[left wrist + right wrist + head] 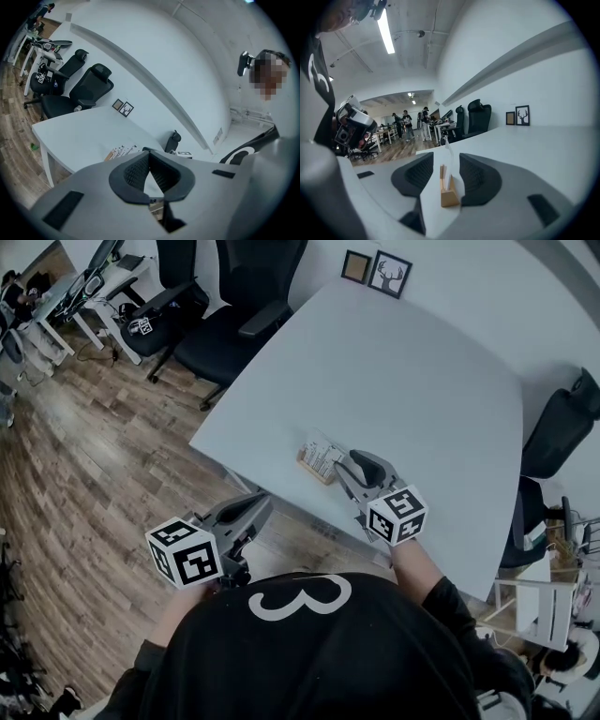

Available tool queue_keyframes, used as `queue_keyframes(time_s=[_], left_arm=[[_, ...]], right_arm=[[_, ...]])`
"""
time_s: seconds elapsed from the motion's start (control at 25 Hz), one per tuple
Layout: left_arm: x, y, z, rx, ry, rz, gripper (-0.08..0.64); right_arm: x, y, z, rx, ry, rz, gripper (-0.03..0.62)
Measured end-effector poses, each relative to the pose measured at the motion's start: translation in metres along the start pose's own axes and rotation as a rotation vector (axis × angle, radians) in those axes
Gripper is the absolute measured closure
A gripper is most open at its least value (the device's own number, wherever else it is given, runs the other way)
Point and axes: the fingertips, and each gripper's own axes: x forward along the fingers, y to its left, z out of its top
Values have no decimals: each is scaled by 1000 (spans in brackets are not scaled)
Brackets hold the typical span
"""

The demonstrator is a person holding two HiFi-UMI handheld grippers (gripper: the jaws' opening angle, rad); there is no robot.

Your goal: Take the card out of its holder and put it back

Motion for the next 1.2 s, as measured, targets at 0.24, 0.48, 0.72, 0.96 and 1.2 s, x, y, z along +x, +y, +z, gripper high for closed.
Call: queue_keyframes(time_s=[0.24, 0.48, 0.72, 0.96, 1.2], left_arm=[[-31, -19, -13, 6, 7, -25, 546], [-62, -49, -26, 31, 6, -65, 546], [-99, -70, -42, 48, 8, -116, 546], [-120, -94, -63, 60, 21, -171, 546], [-143, -111, -77, 83, 25, -196, 546]], right_arm=[[-42, 29, 30, 47, -97, -45, 425], [-85, 102, 50, 198, -172, 100, 426], [-124, 202, 55, 219, -206, 258, 578], [-157, 275, 43, 218, -180, 393, 583], [-173, 292, 34, 212, -175, 331, 584]])
